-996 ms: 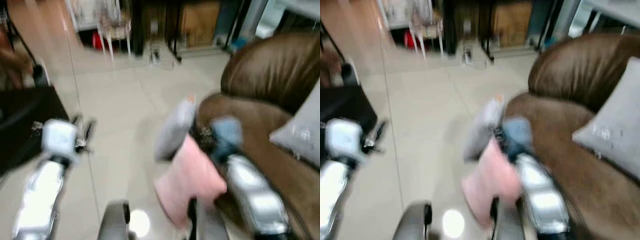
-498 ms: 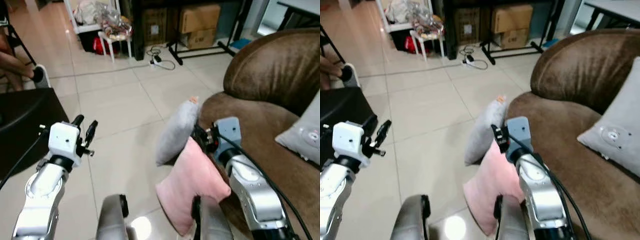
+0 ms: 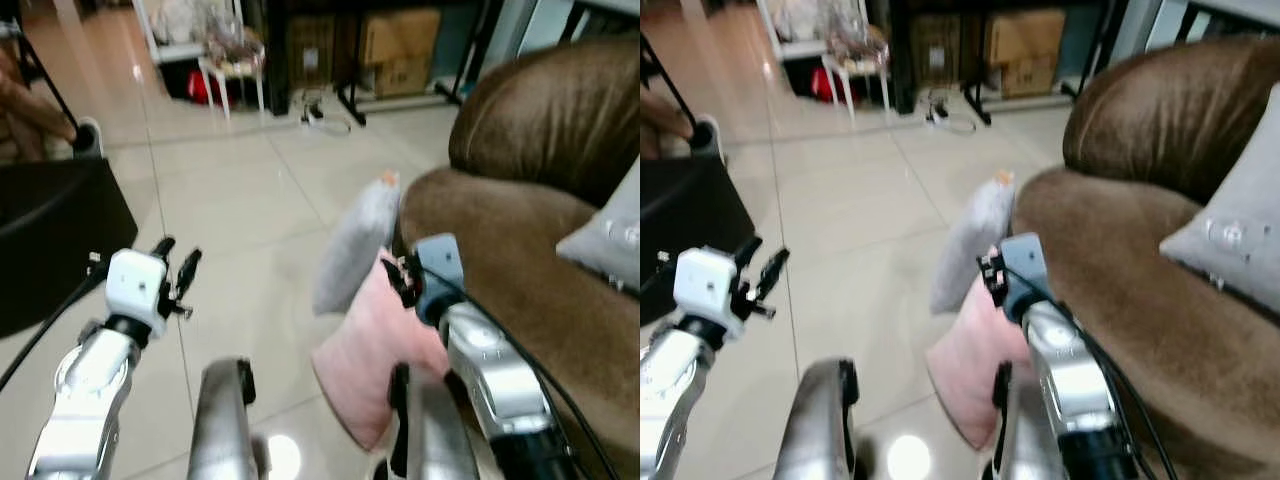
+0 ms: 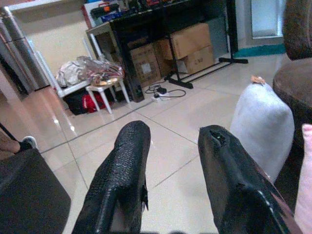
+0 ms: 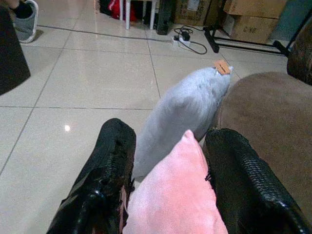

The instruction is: Move the pillow to the sofa from floor

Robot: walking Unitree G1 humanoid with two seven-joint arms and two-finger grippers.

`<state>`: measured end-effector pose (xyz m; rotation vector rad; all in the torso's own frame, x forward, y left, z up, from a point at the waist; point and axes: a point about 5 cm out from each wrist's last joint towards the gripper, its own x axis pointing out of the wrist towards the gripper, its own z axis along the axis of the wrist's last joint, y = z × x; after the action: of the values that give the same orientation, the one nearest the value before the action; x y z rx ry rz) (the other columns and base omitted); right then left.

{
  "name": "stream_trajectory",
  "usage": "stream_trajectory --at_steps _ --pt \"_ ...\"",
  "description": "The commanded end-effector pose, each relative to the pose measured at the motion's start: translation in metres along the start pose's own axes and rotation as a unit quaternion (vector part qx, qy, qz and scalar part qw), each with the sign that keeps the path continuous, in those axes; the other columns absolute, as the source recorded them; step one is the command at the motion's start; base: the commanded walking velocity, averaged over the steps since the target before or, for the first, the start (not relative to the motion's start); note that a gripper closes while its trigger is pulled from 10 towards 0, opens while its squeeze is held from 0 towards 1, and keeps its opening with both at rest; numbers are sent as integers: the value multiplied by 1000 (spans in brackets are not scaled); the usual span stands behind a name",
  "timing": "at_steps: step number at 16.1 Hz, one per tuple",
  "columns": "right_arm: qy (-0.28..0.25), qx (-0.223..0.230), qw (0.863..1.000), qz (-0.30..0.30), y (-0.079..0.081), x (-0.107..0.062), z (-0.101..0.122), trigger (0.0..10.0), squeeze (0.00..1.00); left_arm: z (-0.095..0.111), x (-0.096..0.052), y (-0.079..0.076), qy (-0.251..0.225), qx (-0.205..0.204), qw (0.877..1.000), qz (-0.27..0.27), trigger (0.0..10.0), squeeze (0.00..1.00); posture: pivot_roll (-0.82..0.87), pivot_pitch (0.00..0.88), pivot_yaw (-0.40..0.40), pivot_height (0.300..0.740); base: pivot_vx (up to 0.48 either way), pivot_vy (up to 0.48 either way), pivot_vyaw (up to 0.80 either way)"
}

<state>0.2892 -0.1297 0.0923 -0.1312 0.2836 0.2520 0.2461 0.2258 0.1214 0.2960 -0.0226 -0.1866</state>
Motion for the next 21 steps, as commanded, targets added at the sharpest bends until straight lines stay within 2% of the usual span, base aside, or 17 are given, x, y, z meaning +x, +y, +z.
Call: stream_trajectory --at_steps 1,3,4,6,7,9,10,11,12,14,15,18,19,20,21 --pt "4 -12 1000 -12 -4 6 1 10000 0 2 2 1 0 10 1000 -8 10000 0 0 0 3 441 0 0 0" --pt "4 1 1000 -8 -6 15 1 10000 0 1 11 -2 0 11 1000 -25 10000 0 5 0 0 431 0 0 0" --pt "5 7 1000 -12 -9 19 1 10000 1000 0 15 -5 0 9 999 -35 10000 0 8 0 1 431 0 0 0" --pt "5 19 1000 -14 -13 24 2 10000 1000 0 21 -10 -1 11 998 -57 10000 0 6 0 5 431 0 0 0" --pt "31 2 999 -23 -21 34 -4 10000 1000 2 29 -17 -5 9 996 -89 10000 0 -3 0 9 431 0 0 0" --pt "71 -14 997 -32 -26 43 -16 10000 1000 2 33 -26 -1 4 992 -130 10000 0 3 0 8 431 0 0 0" --pt "80 -19 996 -32 -27 44 -19 10000 1000 1 32 -29 2 1 990 -143 10000 0 7 0 10 431 0 0 0" --pt "114 -43 992 -38 -29 47 -30 10000 1000 -2 26 -37 15 -10 982 -186 10000 0 14 0 13 431 0 0 0" --pt "120 -48 991 -39 -30 47 -32 10000 1000 -2 25 -38 16 -11 981 -192 10000 0 14 0 13 431 0 0 0" --pt "167 -75 981 -61 -34 50 -46 10000 1000 -2 19 -45 19 -23 973 -230 10000 0 24 0 13 431 0 0 0" --pt "178 -65 980 -68 -33 51 -49 10000 16 -2 19 -47 19 -25 971 -237 10000 0 30 10 8 431 0 0 0" --pt "191 -64 974 -103 -35 51 -54 10000 0 -1 18 -50 21 -21 969 -245 10000 0 39 21 -1 431 0 0 0" --pt "208 -87 968 -115 -35 49 -59 7412 0 -1 16 -51 23 -22 968 -250 10000 0 43 26 -4 431 0 0 0" --pt "224 -104 962 -118 -34 47 -64 4039 0 0 14 -51 25 -23 967 -253 10000 0 45 30 -4 431 0 0 0" --pt "236 -110 958 -119 -33 45 -69 2588 0 0 12 -52 26 -26 967 -254 10000 0 50 36 -7 431 0 0 0"
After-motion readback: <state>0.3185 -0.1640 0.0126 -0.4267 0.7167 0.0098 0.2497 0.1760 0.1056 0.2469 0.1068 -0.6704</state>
